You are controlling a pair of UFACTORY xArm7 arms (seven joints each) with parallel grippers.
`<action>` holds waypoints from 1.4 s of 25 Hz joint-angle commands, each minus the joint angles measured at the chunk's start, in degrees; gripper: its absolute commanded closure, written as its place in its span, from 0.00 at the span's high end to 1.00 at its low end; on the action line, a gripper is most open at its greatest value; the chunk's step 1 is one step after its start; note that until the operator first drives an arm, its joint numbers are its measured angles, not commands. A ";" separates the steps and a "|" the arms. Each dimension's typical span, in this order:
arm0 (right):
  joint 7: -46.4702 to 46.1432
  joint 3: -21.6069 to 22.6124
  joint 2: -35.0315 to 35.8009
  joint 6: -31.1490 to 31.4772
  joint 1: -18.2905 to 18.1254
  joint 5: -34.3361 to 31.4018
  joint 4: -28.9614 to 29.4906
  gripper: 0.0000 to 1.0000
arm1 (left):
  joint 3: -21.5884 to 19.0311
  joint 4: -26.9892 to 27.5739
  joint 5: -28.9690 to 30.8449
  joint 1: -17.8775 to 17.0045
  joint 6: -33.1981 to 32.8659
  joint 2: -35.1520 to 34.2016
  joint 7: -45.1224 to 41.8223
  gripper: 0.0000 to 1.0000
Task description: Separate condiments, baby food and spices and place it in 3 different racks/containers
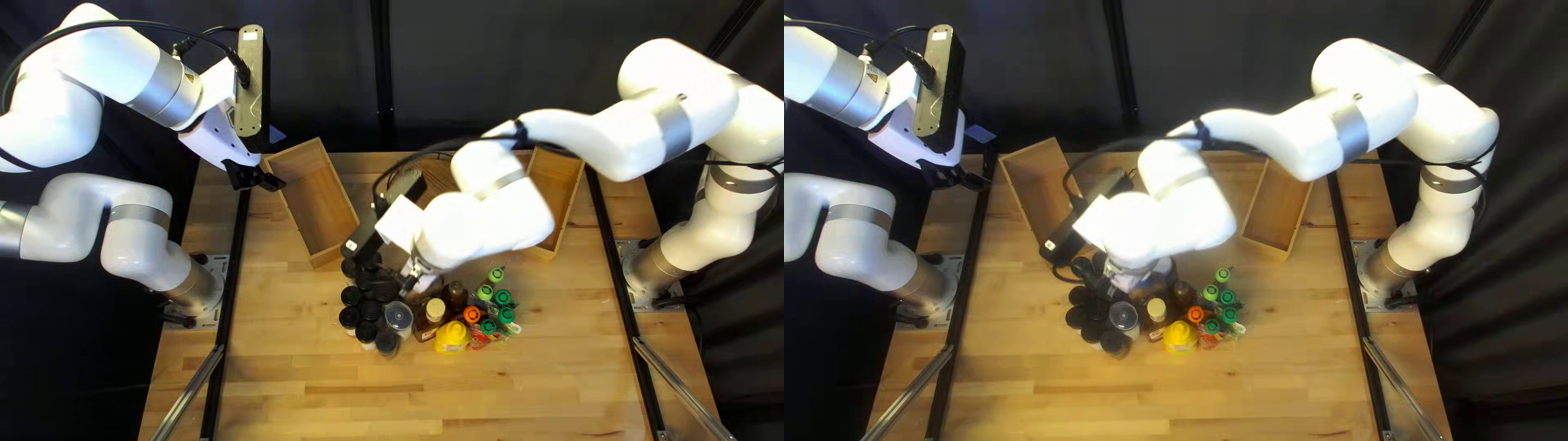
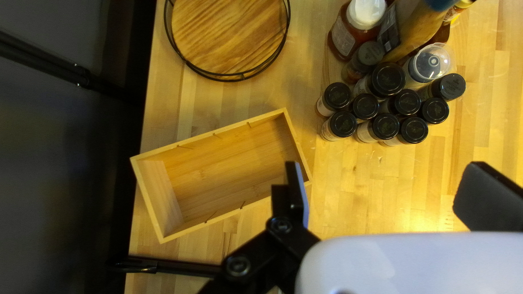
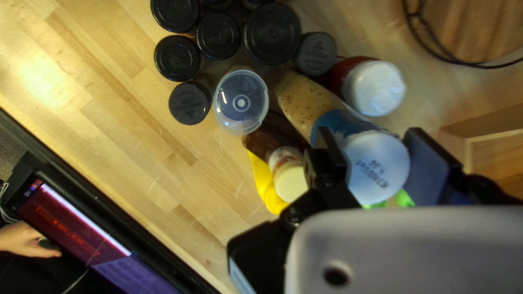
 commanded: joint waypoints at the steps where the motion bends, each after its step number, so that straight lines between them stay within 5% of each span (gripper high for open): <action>1: -4.82 0.39 0.33 5.44 0.21 0.49 7.24 0.00 | 0.00 0.00 0.00 0.00 0.00 0.00 0.00 1.00; 7: -9.60 0.72 0.47 10.78 0.83 0.32 15.09 0.00 | 0.00 0.00 0.00 0.00 0.00 0.00 0.00 1.00; 12: -19.95 1.58 6.67 6.55 -8.97 7.83 10.60 0.00 | 0.00 0.00 0.00 0.00 0.00 0.00 0.00 1.00; 14: -29.95 1.00 12.70 1.79 -16.44 14.52 4.61 0.00 | 0.00 0.00 0.00 0.00 0.00 0.00 0.00 1.00; 19: -56.36 -5.38 24.97 -7.47 -25.44 30.93 -8.97 0.00 | 0.00 0.00 0.00 0.00 0.00 0.00 0.00 1.00; 26: -84.39 -15.29 32.36 -16.06 -26.22 42.25 -22.46 0.00 | 0.00 0.00 0.00 0.00 0.00 0.00 0.00 1.00; 35: -101.58 -18.37 27.96 -18.06 -27.49 39.60 -23.83 0.00 | 0.00 0.00 0.00 0.00 0.00 0.00 0.00 1.00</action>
